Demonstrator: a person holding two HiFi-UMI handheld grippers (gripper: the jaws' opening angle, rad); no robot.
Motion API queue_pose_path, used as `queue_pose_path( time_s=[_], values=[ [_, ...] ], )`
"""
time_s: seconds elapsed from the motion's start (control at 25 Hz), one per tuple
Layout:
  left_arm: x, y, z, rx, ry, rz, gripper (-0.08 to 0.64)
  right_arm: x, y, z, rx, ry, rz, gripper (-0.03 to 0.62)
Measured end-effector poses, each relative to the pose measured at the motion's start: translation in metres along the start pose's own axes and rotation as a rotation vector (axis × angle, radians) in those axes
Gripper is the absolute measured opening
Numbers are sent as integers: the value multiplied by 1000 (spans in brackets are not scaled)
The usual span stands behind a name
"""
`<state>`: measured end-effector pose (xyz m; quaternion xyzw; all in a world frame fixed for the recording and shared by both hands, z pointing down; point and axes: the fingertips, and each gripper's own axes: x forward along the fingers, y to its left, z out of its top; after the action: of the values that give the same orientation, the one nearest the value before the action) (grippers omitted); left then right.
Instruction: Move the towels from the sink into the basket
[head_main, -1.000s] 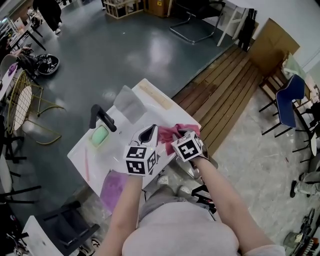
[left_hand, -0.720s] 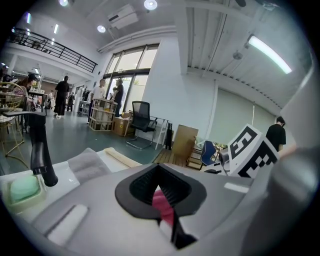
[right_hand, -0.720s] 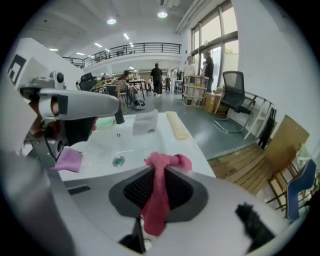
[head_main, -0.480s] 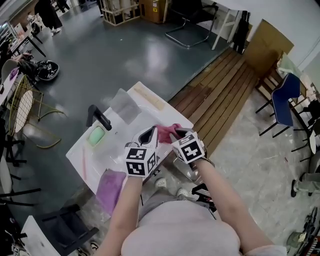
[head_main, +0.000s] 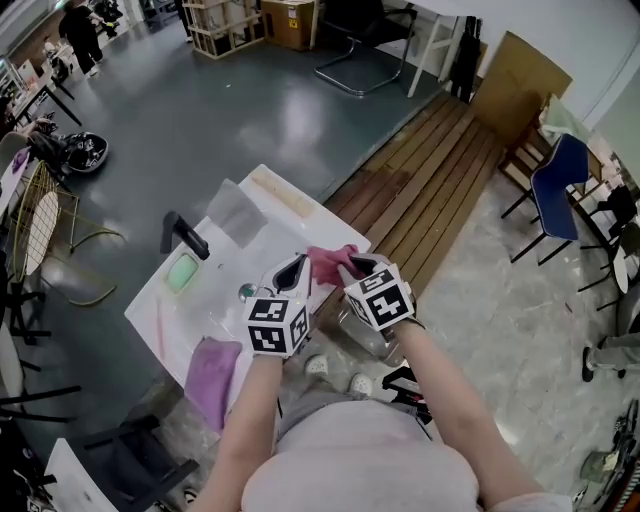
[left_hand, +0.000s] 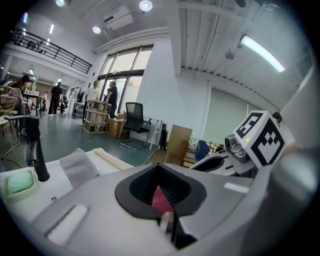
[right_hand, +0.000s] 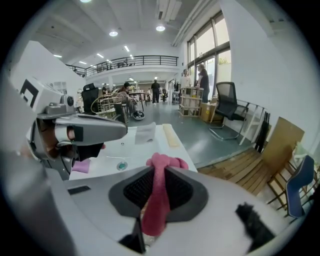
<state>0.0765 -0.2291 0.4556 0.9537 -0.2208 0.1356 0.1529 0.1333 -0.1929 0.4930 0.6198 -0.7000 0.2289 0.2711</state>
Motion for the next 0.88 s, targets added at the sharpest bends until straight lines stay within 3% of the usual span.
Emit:
queue_pose_path(
  time_s=[0.44, 0.88],
  values=[
    [8, -38, -16, -5, 26, -49, 3, -43, -27, -33, 74, -15, -67, 72],
    [31, -85, -20, 43, 54, -139, 3, -71, -56, -68, 161, -3, -129, 72]
  ],
)
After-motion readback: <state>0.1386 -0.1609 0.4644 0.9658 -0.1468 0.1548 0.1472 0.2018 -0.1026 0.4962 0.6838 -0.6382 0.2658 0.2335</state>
